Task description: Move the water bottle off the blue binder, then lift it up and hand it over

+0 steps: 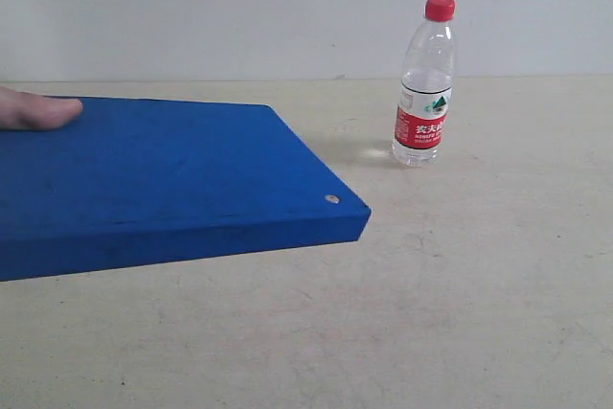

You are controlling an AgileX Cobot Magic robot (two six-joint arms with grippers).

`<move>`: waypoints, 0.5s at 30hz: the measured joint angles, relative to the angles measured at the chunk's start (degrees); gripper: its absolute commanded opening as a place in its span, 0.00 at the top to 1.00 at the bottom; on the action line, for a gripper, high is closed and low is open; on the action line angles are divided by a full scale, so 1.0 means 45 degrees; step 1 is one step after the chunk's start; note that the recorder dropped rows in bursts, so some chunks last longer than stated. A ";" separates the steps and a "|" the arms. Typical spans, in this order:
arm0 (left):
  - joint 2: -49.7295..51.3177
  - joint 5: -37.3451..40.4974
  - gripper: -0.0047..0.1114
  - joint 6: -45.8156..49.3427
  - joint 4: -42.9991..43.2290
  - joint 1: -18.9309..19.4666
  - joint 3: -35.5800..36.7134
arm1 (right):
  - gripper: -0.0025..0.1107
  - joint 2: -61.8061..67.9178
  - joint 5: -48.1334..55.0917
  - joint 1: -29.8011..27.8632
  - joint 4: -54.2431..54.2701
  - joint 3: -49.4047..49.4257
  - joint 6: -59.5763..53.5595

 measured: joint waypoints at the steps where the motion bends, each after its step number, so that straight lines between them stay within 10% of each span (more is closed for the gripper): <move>1: 0.0000 0.0000 0.92 0.0000 0.0000 0.0000 0.0000 | 0.98 0.0000 0.0029 0.0000 0.0000 0.0000 0.0000; 15: 0.0000 0.0000 0.92 0.0000 0.0000 0.0000 0.0000 | 0.98 0.0000 0.1633 0.0000 -0.1657 -0.1533 0.0424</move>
